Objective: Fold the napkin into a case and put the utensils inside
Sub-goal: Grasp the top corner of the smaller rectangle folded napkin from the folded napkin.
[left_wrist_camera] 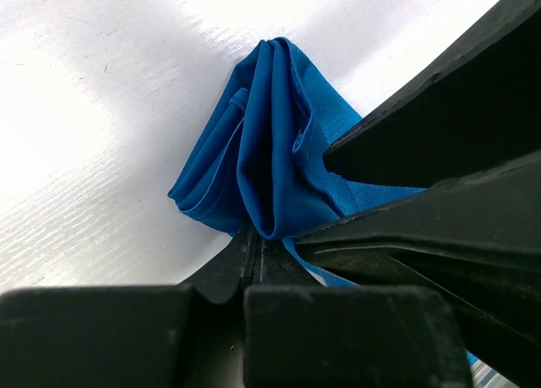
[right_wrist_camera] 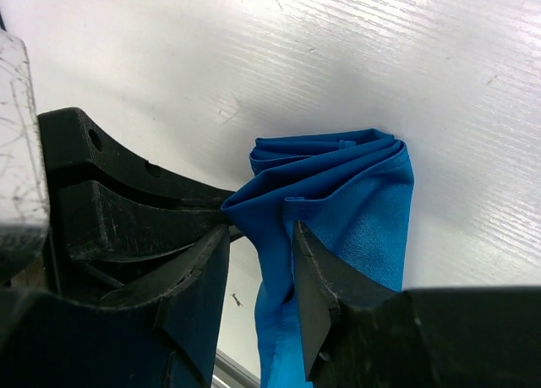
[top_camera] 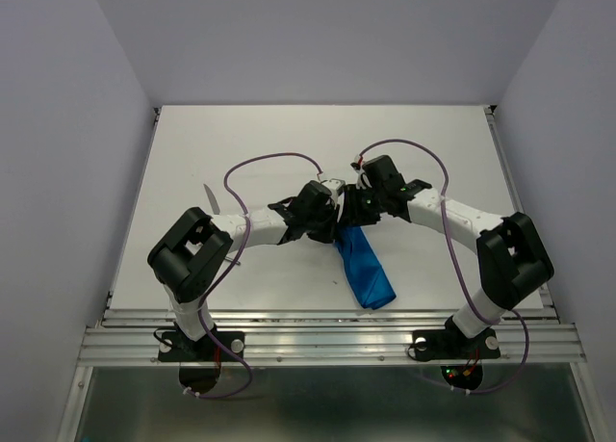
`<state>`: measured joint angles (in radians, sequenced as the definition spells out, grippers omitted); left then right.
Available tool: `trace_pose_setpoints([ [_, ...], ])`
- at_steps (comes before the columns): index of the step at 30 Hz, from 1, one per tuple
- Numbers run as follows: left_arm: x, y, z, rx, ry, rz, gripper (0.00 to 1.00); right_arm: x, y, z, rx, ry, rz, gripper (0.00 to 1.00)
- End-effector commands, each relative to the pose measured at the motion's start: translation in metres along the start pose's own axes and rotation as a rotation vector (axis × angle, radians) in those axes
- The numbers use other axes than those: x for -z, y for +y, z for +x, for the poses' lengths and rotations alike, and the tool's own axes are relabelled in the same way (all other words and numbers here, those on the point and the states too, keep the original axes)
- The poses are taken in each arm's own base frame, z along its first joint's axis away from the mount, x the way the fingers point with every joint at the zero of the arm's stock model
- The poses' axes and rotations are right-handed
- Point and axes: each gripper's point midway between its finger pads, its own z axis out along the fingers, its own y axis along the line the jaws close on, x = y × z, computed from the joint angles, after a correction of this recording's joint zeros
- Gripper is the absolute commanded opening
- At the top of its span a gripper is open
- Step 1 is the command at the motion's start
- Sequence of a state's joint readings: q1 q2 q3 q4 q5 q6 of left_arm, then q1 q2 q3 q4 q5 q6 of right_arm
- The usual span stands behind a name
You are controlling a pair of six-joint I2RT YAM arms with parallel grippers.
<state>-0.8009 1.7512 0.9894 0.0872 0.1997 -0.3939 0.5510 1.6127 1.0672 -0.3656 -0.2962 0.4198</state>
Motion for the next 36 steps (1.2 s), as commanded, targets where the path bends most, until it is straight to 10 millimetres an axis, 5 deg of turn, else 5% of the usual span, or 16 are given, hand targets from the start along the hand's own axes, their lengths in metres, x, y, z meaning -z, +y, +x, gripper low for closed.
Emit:
trace_pose_setpoints([
  [1, 0.014, -0.014, -0.018, -0.032, -0.063, 0.049, 0.00, -0.001, 0.012, -0.025, 0.020, -0.074, -0.019, 0.41],
  [15, 0.015, -0.016, -0.020, -0.036, -0.070, 0.059, 0.00, -0.017, 0.004, -0.025, -0.004, -0.071, -0.003, 0.40],
  [26, 0.015, -0.018, -0.021, -0.027, -0.073, 0.067, 0.00, -0.020, 0.002, -0.018, -0.028, -0.075, -0.009, 0.01],
  [36, 0.014, -0.017, -0.017, -0.019, -0.069, 0.075, 0.00, -0.001, 0.005, -0.016, -0.033, -0.117, -0.015, 0.01],
])
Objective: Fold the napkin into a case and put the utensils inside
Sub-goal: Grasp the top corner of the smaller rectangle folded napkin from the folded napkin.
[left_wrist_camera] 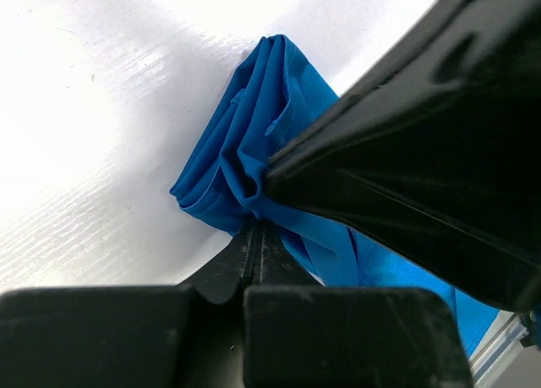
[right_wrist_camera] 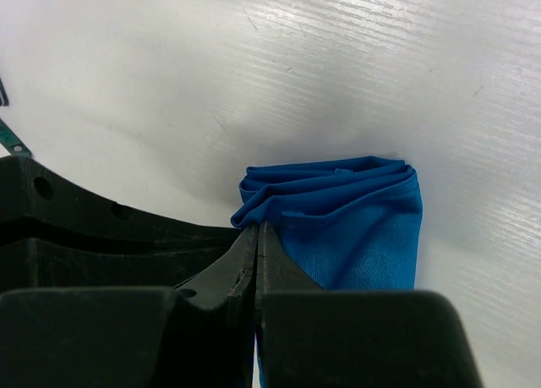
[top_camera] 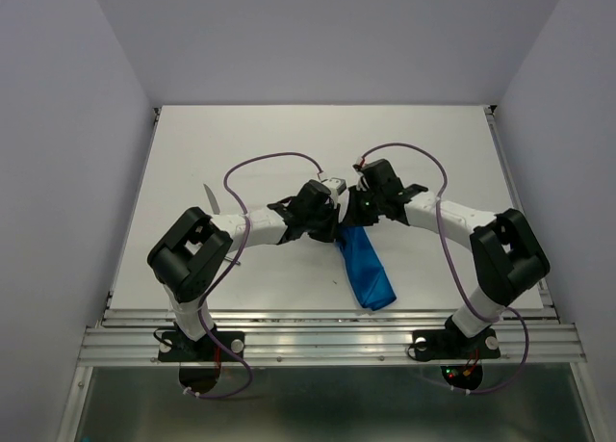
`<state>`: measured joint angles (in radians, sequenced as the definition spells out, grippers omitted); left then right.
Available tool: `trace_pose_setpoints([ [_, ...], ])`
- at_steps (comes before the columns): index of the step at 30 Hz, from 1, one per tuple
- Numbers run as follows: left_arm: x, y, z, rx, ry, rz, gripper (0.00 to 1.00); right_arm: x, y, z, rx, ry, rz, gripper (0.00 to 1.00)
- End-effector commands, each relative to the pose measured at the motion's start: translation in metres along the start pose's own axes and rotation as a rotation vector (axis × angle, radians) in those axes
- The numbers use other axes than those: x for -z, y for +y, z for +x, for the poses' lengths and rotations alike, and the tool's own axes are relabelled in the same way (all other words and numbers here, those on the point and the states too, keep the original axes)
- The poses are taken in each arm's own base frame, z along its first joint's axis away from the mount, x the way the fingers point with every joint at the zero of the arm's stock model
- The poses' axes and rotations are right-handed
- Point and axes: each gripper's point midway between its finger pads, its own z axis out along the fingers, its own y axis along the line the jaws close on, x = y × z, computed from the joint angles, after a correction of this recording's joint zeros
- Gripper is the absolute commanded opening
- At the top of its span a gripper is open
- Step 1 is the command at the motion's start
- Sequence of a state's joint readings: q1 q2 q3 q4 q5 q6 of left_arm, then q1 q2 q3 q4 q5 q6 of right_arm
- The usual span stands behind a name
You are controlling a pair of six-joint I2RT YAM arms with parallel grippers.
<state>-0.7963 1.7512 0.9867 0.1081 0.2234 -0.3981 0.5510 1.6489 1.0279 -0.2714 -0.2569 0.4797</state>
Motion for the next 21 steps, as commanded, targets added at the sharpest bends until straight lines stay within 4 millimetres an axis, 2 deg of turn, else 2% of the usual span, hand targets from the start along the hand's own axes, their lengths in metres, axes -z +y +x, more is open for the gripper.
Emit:
trace_pose_setpoints([
  [1, 0.013, -0.012, -0.014, -0.022, -0.059, 0.047, 0.00, 0.018, 0.017, -0.013, 0.021, -0.083, -0.055, 0.01],
  [4, 0.012, -0.012, -0.013, -0.019, -0.058, 0.050, 0.00, 0.026, 0.021, -0.016, 0.017, -0.104, -0.062, 0.04],
  [8, 0.013, -0.012, -0.014, -0.019, -0.060, 0.049, 0.00, 0.033, 0.025, -0.020, 0.018, -0.123, -0.074, 0.17],
  [9, 0.013, -0.013, -0.014, -0.019, -0.062, 0.052, 0.00, 0.033, 0.025, -0.019, 0.019, -0.123, -0.072, 0.23],
  [10, 0.013, -0.012, -0.014, -0.017, -0.061, 0.054, 0.00, 0.035, 0.023, -0.020, 0.020, -0.128, -0.060, 0.29],
  [13, 0.013, -0.014, -0.015, -0.014, -0.065, 0.067, 0.00, 0.032, 0.016, -0.015, 0.026, -0.120, -0.039, 0.36],
  [16, 0.013, -0.014, -0.014, -0.015, -0.066, 0.075, 0.00, 0.029, 0.009, -0.011, 0.045, -0.127, -0.024, 0.43],
  [21, 0.013, -0.013, -0.014, -0.004, -0.072, 0.100, 0.00, 0.031, 0.003, -0.014, 0.094, -0.205, -0.023, 0.46],
])
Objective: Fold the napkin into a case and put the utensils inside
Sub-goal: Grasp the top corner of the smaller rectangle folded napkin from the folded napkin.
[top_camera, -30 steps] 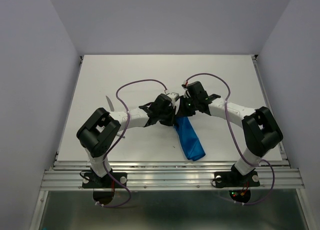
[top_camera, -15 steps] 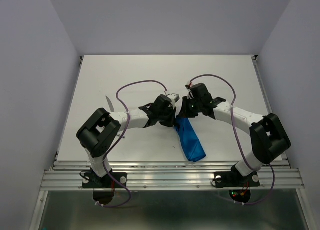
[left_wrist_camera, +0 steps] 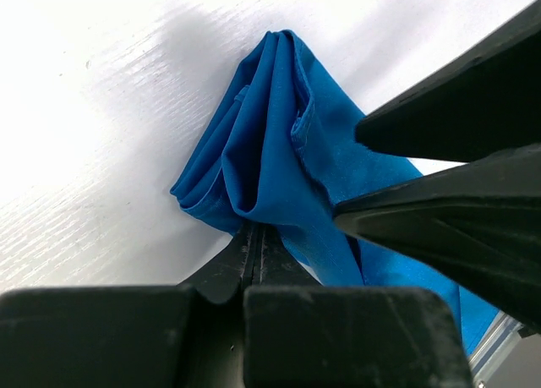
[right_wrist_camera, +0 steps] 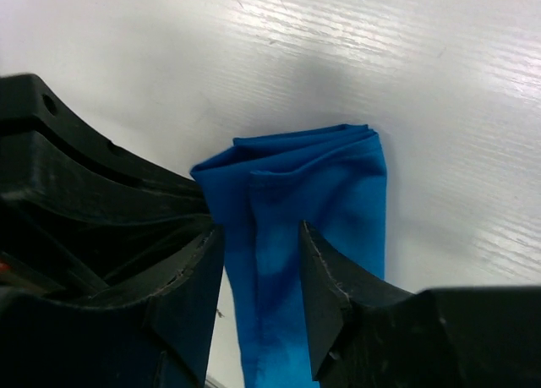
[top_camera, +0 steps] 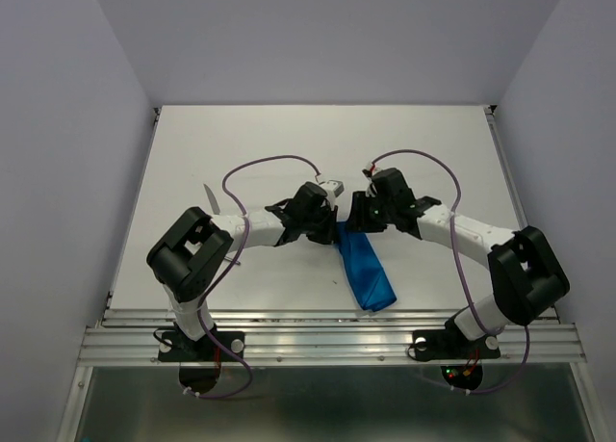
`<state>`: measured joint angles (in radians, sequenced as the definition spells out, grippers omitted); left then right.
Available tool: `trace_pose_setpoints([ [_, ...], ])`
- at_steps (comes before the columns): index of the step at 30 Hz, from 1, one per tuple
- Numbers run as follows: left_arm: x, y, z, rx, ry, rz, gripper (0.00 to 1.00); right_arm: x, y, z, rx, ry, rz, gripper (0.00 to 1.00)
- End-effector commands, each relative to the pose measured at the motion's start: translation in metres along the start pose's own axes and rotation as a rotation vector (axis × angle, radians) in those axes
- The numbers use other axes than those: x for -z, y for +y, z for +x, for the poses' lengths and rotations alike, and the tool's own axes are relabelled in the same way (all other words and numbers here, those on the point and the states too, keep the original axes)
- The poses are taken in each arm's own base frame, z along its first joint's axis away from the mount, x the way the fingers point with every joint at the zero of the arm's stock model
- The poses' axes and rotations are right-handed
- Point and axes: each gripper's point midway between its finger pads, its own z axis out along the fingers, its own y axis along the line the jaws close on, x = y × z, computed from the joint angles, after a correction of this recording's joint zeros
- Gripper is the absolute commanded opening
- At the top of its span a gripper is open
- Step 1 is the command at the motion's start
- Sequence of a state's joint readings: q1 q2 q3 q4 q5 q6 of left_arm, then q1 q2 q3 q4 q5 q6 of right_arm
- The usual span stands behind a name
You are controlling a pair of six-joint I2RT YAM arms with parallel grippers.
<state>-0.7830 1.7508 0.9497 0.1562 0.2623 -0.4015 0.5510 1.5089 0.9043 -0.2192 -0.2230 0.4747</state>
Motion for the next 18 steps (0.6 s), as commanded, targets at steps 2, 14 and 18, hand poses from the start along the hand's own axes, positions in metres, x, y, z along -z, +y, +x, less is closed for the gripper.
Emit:
trace_pose_setpoints([
  [2, 0.014, -0.015, -0.019, -0.012, -0.070, 0.072, 0.00, 0.006, 0.004, -0.021, 0.084, -0.149, -0.027, 0.49],
  [14, 0.013, -0.017, -0.021, -0.012, -0.069, 0.081, 0.00, -0.001, 0.022, -0.022, 0.111, -0.160, -0.118, 0.54],
  [18, 0.013, -0.017, -0.021, -0.011, -0.069, 0.081, 0.00, -0.008, 0.018, -0.018, 0.110, -0.133, -0.108, 0.54],
])
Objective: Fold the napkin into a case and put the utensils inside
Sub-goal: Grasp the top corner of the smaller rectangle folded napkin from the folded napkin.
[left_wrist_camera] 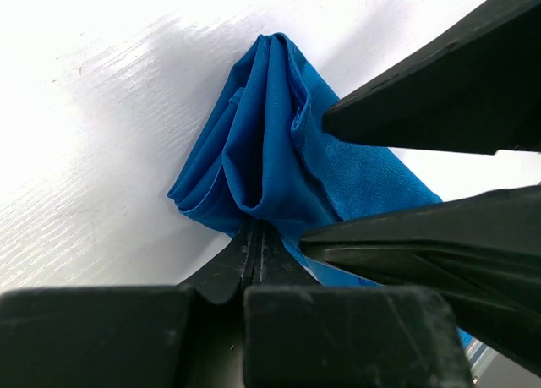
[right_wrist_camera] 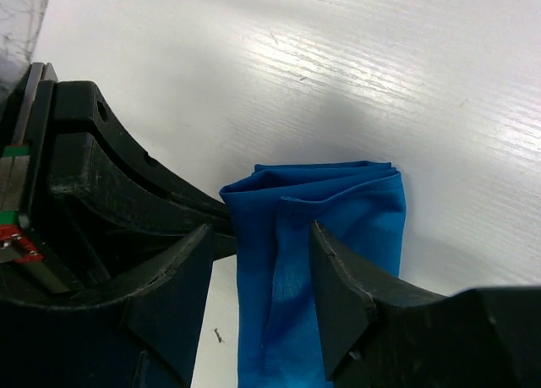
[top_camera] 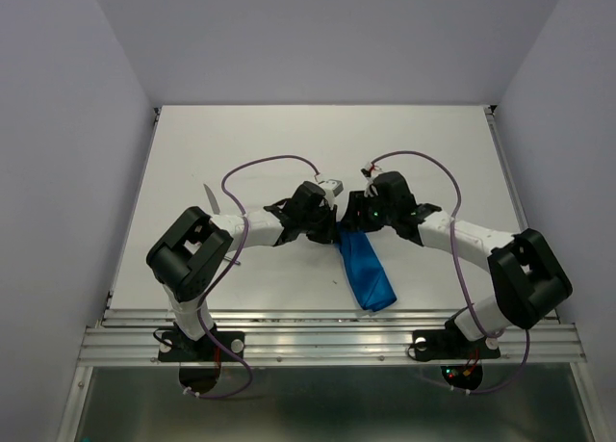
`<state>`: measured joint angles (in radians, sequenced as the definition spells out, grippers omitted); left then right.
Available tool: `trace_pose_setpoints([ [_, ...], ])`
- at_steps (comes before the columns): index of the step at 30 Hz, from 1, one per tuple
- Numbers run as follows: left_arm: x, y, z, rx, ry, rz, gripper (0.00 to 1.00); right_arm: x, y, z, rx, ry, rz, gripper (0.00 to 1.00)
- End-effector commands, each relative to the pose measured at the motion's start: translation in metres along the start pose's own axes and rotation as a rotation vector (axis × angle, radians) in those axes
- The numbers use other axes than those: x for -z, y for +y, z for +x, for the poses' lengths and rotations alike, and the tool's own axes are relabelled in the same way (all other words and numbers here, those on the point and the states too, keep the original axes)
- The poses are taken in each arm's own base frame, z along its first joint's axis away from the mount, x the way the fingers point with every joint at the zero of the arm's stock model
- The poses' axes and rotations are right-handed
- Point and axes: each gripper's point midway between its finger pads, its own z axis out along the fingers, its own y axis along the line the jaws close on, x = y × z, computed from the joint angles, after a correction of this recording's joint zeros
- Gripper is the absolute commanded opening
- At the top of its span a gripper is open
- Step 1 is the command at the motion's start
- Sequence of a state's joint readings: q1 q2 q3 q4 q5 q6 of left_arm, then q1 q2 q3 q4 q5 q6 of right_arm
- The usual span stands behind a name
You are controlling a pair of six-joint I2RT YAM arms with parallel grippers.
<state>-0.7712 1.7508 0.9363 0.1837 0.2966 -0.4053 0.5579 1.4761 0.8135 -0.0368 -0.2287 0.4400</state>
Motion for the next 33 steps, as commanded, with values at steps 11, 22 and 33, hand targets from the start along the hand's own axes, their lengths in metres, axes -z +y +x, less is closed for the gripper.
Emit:
trace_pose_setpoints([
  [11, 0.013, -0.018, -0.022, -0.023, -0.069, 0.054, 0.00, -0.018, 0.005, 0.001, 0.052, -0.001, 0.014, 0.48],
  [22, 0.014, -0.017, -0.021, -0.024, -0.068, 0.054, 0.00, -0.023, 0.006, -0.001, 0.026, -0.022, 0.021, 0.21],
  [33, 0.014, -0.017, -0.022, -0.024, -0.072, 0.053, 0.00, -0.012, 0.007, -0.001, 0.029, -0.027, 0.025, 0.01],
])
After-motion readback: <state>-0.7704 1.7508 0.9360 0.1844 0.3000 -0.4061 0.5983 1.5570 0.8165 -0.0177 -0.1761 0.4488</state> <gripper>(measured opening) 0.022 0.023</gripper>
